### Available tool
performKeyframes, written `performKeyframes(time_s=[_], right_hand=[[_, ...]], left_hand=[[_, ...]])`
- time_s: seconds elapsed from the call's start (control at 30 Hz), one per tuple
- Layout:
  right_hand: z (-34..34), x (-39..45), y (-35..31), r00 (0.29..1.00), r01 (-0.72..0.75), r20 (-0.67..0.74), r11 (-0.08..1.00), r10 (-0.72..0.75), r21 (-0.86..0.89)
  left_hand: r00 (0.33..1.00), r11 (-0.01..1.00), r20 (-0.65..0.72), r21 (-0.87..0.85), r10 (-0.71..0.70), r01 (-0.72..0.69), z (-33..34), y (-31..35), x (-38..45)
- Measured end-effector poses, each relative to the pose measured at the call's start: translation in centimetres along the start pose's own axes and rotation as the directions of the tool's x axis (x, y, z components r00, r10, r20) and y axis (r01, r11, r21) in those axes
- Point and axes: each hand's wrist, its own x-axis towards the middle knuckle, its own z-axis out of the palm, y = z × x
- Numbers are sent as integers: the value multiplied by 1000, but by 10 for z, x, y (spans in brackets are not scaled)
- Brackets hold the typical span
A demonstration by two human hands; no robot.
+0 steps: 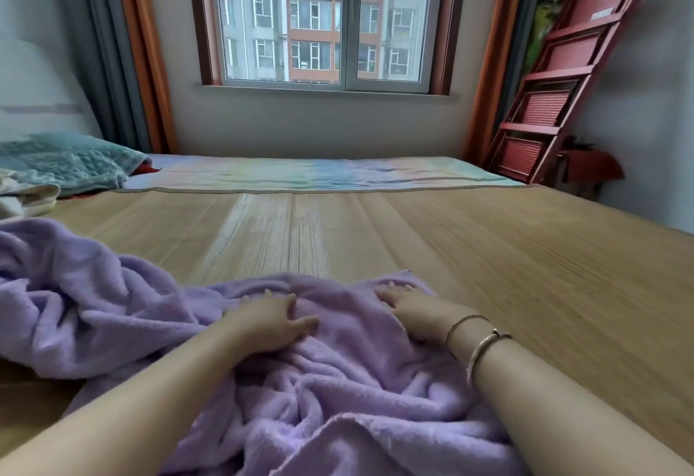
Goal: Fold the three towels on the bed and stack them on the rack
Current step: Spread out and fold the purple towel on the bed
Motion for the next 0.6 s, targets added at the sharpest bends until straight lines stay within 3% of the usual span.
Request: performKeyframes(time_s=[0.1, 0.27, 0.43, 0.6], right_hand=[[-2, 40, 37, 994, -108, -35, 983, 103, -151], [-27, 94, 118, 959, -278, -77, 958, 273, -68], [-42, 167, 191, 947, -304, -136, 947, 290, -101], [-49, 214, 219, 949, -295, -153, 949, 277, -110]], left_hand=[[997, 997, -42, 35, -71, 72, 9, 18, 40], [985, 985, 12, -6, -171, 171, 13, 57, 134], [991, 991, 27, 27, -134, 133, 16, 83, 219], [998, 997, 3, 46, -61, 60, 16, 96, 273]])
